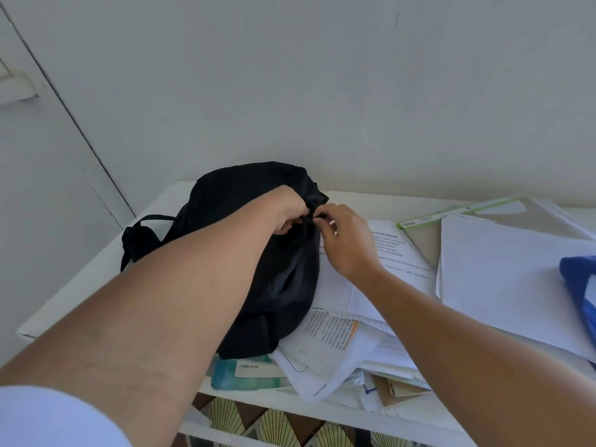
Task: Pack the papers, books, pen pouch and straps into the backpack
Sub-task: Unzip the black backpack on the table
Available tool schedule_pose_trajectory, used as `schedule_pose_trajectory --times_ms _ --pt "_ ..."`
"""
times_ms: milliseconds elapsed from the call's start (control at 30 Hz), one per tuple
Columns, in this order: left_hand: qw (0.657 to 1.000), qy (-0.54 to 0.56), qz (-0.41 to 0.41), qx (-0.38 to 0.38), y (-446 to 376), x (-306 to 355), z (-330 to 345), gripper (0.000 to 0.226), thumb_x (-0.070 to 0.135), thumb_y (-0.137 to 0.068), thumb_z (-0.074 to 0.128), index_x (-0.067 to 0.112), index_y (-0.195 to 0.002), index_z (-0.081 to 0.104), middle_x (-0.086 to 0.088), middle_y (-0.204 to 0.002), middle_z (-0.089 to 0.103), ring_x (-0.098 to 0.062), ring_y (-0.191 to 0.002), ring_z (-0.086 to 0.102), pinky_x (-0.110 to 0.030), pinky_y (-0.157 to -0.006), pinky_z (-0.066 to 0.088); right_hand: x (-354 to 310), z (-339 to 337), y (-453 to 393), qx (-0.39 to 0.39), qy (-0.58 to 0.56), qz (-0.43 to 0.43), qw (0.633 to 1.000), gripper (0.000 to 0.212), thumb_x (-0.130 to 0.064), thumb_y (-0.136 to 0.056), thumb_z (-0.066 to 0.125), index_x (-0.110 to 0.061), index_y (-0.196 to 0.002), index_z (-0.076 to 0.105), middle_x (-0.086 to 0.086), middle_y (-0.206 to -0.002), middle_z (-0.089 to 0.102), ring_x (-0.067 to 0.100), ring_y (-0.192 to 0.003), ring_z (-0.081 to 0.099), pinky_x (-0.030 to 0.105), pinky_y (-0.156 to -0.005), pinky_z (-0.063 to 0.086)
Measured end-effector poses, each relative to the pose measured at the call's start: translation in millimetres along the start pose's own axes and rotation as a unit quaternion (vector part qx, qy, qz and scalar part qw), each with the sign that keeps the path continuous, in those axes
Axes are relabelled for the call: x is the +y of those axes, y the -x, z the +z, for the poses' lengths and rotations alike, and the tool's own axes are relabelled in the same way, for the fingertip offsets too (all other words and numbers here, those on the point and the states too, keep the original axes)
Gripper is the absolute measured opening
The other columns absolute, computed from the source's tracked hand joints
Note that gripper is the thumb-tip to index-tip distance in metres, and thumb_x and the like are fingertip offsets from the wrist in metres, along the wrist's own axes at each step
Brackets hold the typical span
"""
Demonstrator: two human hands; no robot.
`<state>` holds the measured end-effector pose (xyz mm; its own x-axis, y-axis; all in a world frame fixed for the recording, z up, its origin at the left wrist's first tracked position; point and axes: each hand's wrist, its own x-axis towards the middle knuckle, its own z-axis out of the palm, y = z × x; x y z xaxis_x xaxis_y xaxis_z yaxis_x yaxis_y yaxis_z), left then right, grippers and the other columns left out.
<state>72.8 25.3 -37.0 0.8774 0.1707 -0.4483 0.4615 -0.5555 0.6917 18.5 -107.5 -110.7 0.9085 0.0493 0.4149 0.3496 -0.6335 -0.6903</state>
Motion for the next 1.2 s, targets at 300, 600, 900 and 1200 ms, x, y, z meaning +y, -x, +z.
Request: schedule_pose_trajectory --times_ms 300,600,900,1200 --pt "0.996 -0.078 0.003 -0.03 6 -10 5 0.017 0.019 -0.095 0.063 0.015 -0.079 0.06 -0.002 -0.068 0.052 -0.014 -0.056 0.04 -0.025 -0.051 0.032 -8 -11 22 -0.011 0.0 0.005 1.0 0.016 -0.027 -0.105 0.057 -0.025 -0.114 0.07 -0.007 -0.107 0.065 0.013 -0.081 0.061 0.043 -0.081 0.055" --pt "0.983 -0.167 0.001 -0.078 28 -11 4 0.039 0.033 -0.09 0.067 0.016 -0.057 0.057 0.002 -0.055 0.049 -0.011 -0.049 0.03 -0.023 -0.05 0.028 -18 -14 53 -0.014 -0.023 -0.009 1.0 0.018 -0.029 -0.106 0.057 -0.026 -0.118 0.069 -0.008 -0.106 0.064 0.015 -0.087 0.061 0.041 -0.079 0.055" --pt "0.97 -0.12 0.155 0.146 4 -29 10 0.024 0.021 -0.098 0.058 0.007 -0.079 0.054 -0.006 -0.075 0.053 -0.025 -0.072 0.054 -0.03 -0.055 0.037 -30 -21 69 -0.042 0.006 -0.078 0.996 0.014 -0.026 -0.105 0.056 -0.023 -0.114 0.067 -0.008 -0.102 0.063 0.015 -0.087 0.06 0.042 -0.075 0.055" --pt "0.911 -0.272 0.3 0.073 118 -71 -7 0.014 0.029 -0.091 0.067 0.022 -0.098 0.056 0.005 -0.079 0.06 -0.015 -0.07 0.058 -0.033 -0.061 0.046 -38 -21 66 -0.016 -0.121 0.074 0.99 0.004 -0.032 -0.097 0.069 -0.029 -0.096 0.071 -0.015 -0.084 0.071 0.0 -0.08 0.064 0.017 -0.067 0.05"
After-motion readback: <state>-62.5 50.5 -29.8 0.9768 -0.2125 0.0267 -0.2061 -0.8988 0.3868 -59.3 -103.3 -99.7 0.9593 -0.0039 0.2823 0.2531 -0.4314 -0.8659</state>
